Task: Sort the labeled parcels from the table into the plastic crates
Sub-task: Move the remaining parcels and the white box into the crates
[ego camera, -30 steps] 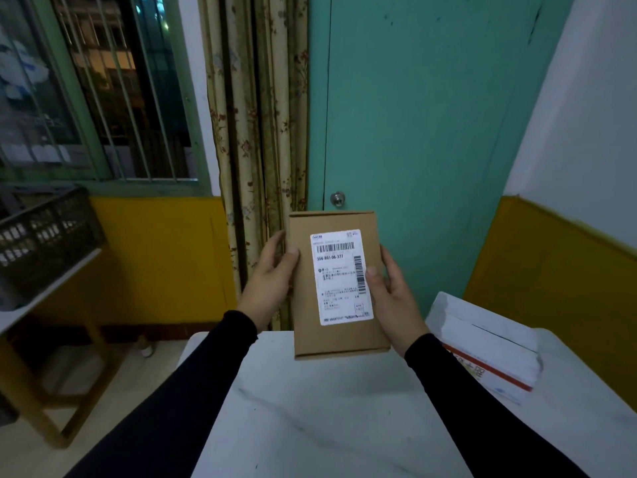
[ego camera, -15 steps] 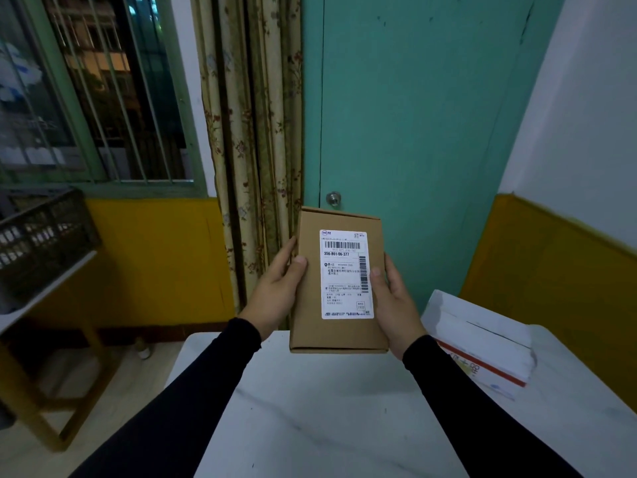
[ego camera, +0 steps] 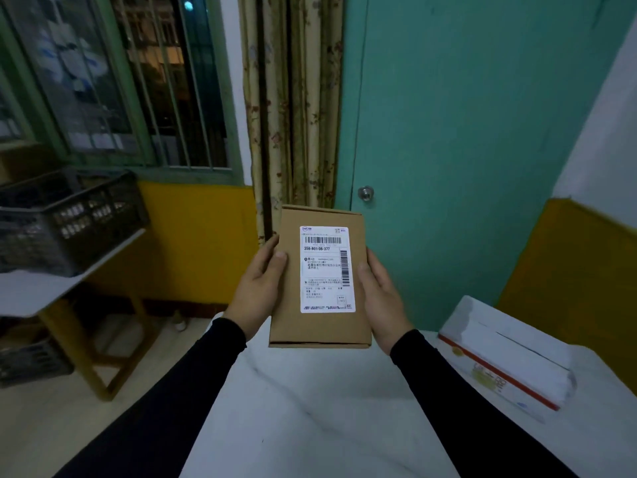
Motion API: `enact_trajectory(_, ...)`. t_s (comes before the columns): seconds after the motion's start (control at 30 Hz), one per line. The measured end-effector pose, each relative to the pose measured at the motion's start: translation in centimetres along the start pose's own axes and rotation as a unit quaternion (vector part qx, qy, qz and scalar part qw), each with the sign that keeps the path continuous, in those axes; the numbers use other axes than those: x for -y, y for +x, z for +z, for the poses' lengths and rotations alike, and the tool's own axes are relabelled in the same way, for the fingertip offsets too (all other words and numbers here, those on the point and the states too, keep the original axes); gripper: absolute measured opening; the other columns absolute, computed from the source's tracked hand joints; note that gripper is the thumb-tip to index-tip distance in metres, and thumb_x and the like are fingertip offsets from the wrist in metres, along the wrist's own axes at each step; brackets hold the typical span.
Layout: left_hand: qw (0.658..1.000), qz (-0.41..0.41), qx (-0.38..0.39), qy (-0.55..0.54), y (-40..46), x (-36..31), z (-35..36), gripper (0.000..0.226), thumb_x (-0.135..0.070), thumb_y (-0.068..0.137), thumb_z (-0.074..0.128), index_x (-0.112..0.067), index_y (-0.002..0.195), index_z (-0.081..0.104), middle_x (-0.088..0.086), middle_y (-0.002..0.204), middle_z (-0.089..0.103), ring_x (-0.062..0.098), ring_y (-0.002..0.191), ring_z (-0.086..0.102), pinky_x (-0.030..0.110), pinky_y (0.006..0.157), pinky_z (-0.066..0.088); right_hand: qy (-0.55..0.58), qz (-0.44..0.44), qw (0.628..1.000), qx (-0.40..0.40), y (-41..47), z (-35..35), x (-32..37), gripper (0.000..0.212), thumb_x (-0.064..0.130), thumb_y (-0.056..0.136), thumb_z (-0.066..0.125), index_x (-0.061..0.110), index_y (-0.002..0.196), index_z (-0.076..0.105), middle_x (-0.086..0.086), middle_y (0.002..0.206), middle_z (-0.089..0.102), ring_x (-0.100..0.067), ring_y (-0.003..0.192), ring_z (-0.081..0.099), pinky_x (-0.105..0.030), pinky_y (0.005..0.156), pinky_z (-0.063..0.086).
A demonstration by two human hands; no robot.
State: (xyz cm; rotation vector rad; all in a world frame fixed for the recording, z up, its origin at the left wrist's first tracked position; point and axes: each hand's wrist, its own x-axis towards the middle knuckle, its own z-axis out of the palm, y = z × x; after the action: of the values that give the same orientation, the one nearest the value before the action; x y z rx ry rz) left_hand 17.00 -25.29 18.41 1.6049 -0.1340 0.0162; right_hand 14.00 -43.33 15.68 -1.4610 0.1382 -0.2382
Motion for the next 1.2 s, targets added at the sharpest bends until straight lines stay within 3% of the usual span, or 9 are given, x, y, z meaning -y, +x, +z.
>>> enact_trajectory(0.13,0.995,-0.011,-0.095,0.000,-2.0,0.3,-3.0,0.043,-0.039,0.102,0.043,-0.036,0.145,0.036,-0.015,0.113,0.058,-0.001,0.093,0.058,0.020,0.071,0.047,0.001,0.019,0.997,0.074,0.1,3.5,-0.7,0.042,0.040,0.103,0.046,0.042,0.145,0.041,0.014,0.130,0.062,-0.001,0.106,0.063,-0.017,0.076,0.052)
enact_trajectory(0.23,0.985,-0.010,-0.173,0.003,-4.1,0.4,-6.6,0.042,-0.037,0.103,0.043,-0.034,0.145,0.038,-0.022,0.103,0.056,-0.004,0.087,0.056,0.016,0.066,0.043,0.000,0.030,0.991,0.133,-0.4,7.3,-1.1,0.037,0.039,0.103,0.046,0.052,0.136,0.037,0.022,0.113,0.066,0.006,0.092,0.066,-0.015,0.067,0.053)
enact_trajectory(0.4,0.966,0.005,-0.257,0.003,-7.6,0.4,-14.6,0.041,-0.036,0.102,0.046,-0.030,0.143,0.045,-0.017,0.112,0.059,-0.002,0.094,0.056,0.017,0.074,0.043,0.011,0.033,0.977,0.211,-3.2,15.4,-1.3,0.046,0.045,0.101,0.046,0.046,0.145,0.037,0.014,0.126,0.065,-0.003,0.105,0.066,-0.028,0.084,0.057)
enact_trajectory(0.57,0.954,0.025,-0.300,0.008,-11.1,0.7,-23.6,0.031,-0.034,0.102,0.048,-0.030,0.132,0.055,-0.015,0.117,0.062,0.005,0.102,0.060,0.029,0.088,0.048,0.016,0.028,0.967,0.251,-7.2,23.8,-1.6,0.043,0.040,0.103,0.043,0.044,0.145,0.036,0.022,0.107,0.066,0.006,0.088,0.067,-0.017,0.063,0.054)
enact_trajectory(0.7,0.944,0.041,-0.328,0.009,-14.2,0.2,-32.1,0.021,-0.032,0.102,0.047,-0.036,0.121,0.056,-0.019,0.110,0.062,-0.001,0.095,0.062,0.021,0.079,0.049,0.014,0.025,0.959,0.281,-10.7,32.6,-2.3,0.043,0.040,0.104,0.042,0.042,0.147,0.035,0.011,0.127,0.063,-0.001,0.106,0.063,-0.018,0.074,0.055)
enact_trajectory(0.83,0.928,0.038,-0.370,0.019,-17.0,0.1,-40.5,0.022,-0.028,0.103,0.046,-0.030,0.123,0.056,-0.019,0.106,0.063,-0.016,0.075,0.062,0.007,0.061,0.047,0.013,0.040,0.948,0.316,-13.9,41.6,-3.6,0.043,0.043,0.103,0.043,0.045,0.146,0.036,0.009,0.135,0.060,-0.012,0.118,0.060,-0.038,0.098,0.052)
enact_trajectory(1.03,0.909,0.027,-0.414,0.031,-17.0,1.5,-50.1,0.034,-0.030,0.103,0.046,-0.023,0.135,0.053,-0.017,0.105,0.062,-0.013,0.077,0.059,0.001,0.055,0.043,0.012,0.049,0.934,0.353,-14.5,52.0,-4.9,0.023,0.038,0.105,0.041,0.057,0.117,0.046,0.029,0.101,0.067,0.005,0.095,0.065,-0.019,0.071,0.053)
enact_trajectory(1.1,0.910,0.019,-0.414,0.034,-15.9,2.2,-52.7,0.037,-0.032,0.103,0.045,-0.024,0.139,0.051,-0.015,0.109,0.063,-0.013,0.078,0.060,0.002,0.056,0.044,0.011,0.048,0.934,0.353,-13.6,54.9,-5.7,0.022,0.039,0.104,0.043,0.057,0.116,0.046,0.031,0.094,0.067,0.006,0.091,0.065,-0.019,0.071,0.052)
enact_trajectory(1.2,0.911,0.008,-0.411,0.039,-12.5,3.1,-57.3,0.038,-0.033,0.104,0.043,-0.026,0.141,0.048,-0.021,0.107,0.062,-0.011,0.083,0.061,0.006,0.061,0.046,0.015,0.053,0.932,0.358,-10.9,60.2,-6.9,0.025,0.042,0.103,0.044,0.053,0.126,0.044,0.019,0.111,0.067,-0.006,0.105,0.066,-0.031,0.085,0.056)
